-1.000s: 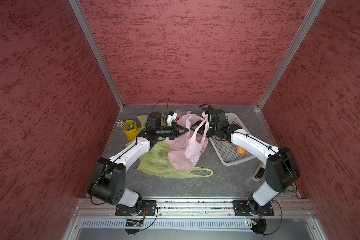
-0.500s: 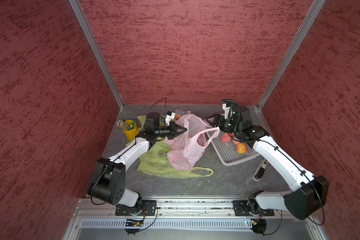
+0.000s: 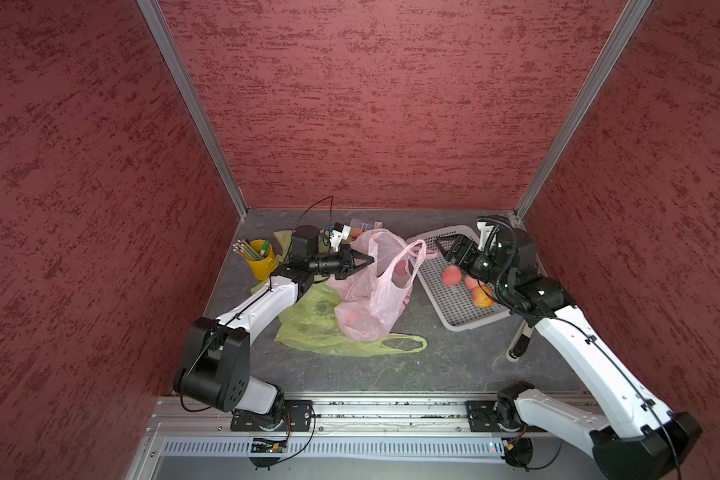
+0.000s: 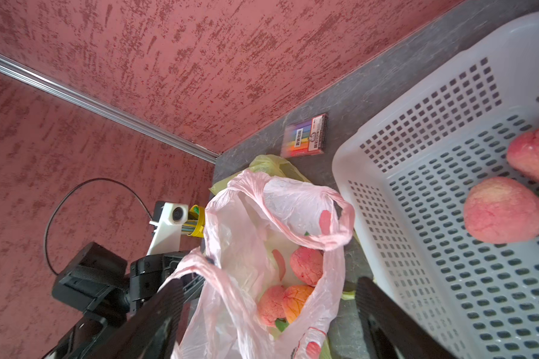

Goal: Place the peach into a plastic bag & tie a knot
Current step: Cross the plastic bag with the plastic bag.

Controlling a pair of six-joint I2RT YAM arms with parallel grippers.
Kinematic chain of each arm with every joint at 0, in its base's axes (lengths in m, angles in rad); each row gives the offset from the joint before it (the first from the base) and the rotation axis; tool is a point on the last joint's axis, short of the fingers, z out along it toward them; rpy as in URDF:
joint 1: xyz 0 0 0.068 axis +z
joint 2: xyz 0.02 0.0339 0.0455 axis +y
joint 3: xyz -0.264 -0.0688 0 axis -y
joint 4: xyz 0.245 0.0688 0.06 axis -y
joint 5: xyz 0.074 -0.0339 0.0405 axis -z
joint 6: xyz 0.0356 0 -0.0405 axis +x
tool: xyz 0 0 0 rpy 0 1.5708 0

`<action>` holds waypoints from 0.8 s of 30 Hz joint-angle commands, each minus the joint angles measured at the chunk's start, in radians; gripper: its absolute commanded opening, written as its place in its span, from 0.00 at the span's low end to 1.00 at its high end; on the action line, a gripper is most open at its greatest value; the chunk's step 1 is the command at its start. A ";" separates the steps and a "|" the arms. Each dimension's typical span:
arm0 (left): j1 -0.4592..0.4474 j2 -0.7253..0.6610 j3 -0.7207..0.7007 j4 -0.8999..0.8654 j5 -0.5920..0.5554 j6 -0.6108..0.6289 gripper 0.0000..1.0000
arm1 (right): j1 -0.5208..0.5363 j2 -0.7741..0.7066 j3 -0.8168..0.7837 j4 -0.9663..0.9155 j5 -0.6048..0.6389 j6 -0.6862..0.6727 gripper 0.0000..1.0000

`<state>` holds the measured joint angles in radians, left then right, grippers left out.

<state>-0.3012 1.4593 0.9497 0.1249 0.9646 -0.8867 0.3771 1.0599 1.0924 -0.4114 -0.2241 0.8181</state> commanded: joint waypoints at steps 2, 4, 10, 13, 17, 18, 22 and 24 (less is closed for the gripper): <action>0.006 -0.021 -0.011 0.024 0.007 -0.003 0.00 | 0.051 0.029 0.015 0.088 -0.030 0.084 0.89; 0.005 -0.022 -0.013 0.027 0.006 -0.004 0.00 | 0.074 0.052 0.031 0.091 -0.019 0.083 0.90; 0.004 -0.018 -0.013 0.033 0.004 -0.009 0.00 | 0.124 0.116 0.056 0.118 0.000 0.086 0.93; 0.004 -0.016 -0.007 0.027 0.007 -0.006 0.00 | 0.143 0.139 0.065 0.141 0.005 0.091 0.94; 0.004 -0.016 -0.006 0.022 0.008 -0.003 0.00 | 0.161 0.179 0.097 0.151 0.007 0.087 0.94; 0.004 -0.017 -0.006 0.022 0.008 -0.003 0.00 | 0.163 0.186 0.105 0.154 0.007 0.085 0.94; 0.004 -0.020 -0.014 0.026 0.003 -0.003 0.00 | 0.177 0.219 0.153 0.147 0.013 0.069 0.93; 0.002 -0.020 -0.017 0.030 0.003 -0.007 0.00 | 0.186 0.239 0.181 0.131 0.015 0.057 0.90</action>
<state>-0.3012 1.4593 0.9470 0.1291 0.9642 -0.8913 0.5499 1.2831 1.2221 -0.3016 -0.2333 0.8768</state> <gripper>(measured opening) 0.046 0.905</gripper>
